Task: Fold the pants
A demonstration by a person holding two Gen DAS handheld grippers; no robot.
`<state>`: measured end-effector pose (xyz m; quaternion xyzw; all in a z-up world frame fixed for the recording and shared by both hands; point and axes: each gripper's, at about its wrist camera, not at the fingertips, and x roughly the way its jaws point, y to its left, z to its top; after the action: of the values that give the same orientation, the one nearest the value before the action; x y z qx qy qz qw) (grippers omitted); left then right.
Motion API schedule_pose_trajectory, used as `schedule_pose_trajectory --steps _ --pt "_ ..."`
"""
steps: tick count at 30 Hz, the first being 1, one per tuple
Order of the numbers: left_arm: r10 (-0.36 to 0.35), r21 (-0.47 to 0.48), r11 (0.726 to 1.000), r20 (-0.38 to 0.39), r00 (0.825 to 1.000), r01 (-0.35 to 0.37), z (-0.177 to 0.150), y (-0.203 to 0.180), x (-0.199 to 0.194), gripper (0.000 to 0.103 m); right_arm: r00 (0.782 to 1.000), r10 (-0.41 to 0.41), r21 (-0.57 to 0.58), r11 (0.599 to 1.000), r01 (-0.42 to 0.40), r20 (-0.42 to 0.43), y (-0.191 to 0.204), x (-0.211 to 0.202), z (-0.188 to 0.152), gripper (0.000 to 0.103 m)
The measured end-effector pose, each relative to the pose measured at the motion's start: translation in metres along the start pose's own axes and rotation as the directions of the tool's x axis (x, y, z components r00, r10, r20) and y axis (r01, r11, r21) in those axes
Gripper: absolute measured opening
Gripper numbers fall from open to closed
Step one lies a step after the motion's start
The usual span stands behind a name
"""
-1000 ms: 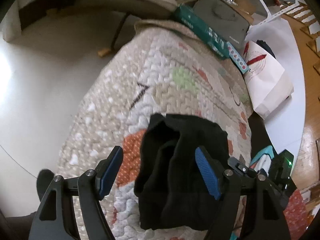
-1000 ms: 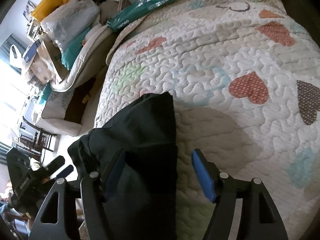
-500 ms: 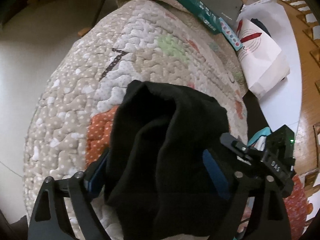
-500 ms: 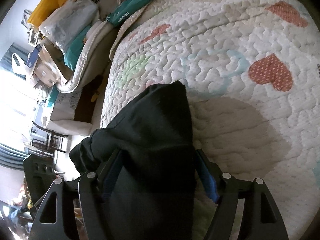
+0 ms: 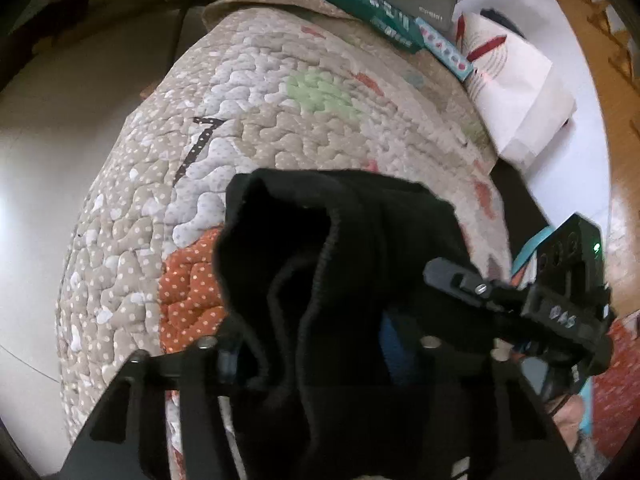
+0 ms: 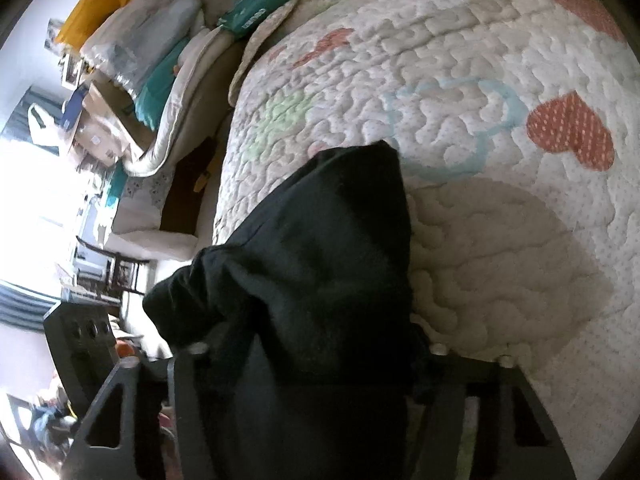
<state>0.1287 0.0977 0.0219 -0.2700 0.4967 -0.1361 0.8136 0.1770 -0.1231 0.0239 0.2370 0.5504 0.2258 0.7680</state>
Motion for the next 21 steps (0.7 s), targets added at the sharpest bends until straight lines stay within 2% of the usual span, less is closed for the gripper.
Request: schedule_pose_trajectory --steps 3,6,13,21 --pt "-0.041 -0.029 0.999 0.009 0.999 0.041 0.0 0.0 -0.008 0.039 1.0 0.005 -0.018 1.0 -0.005 0.004 0.011 -0.008 0.001 0.04" --pt "-0.045 -0.022 0.999 0.016 0.999 0.045 -0.002 -0.004 -0.012 0.037 1.0 0.0 -0.055 0.998 0.001 0.011 0.022 -0.016 0.002 0.032" --pt "-0.083 -0.055 0.995 0.039 0.996 0.085 0.01 -0.006 -0.024 0.036 0.997 -0.01 -0.153 0.988 0.02 0.07 0.057 -0.039 0.012 0.03" --pt "-0.077 0.006 0.997 0.099 0.992 0.077 0.067 -0.03 -0.034 0.036 0.986 0.018 -0.153 0.988 0.008 0.164 0.072 -0.059 0.048 0.03"
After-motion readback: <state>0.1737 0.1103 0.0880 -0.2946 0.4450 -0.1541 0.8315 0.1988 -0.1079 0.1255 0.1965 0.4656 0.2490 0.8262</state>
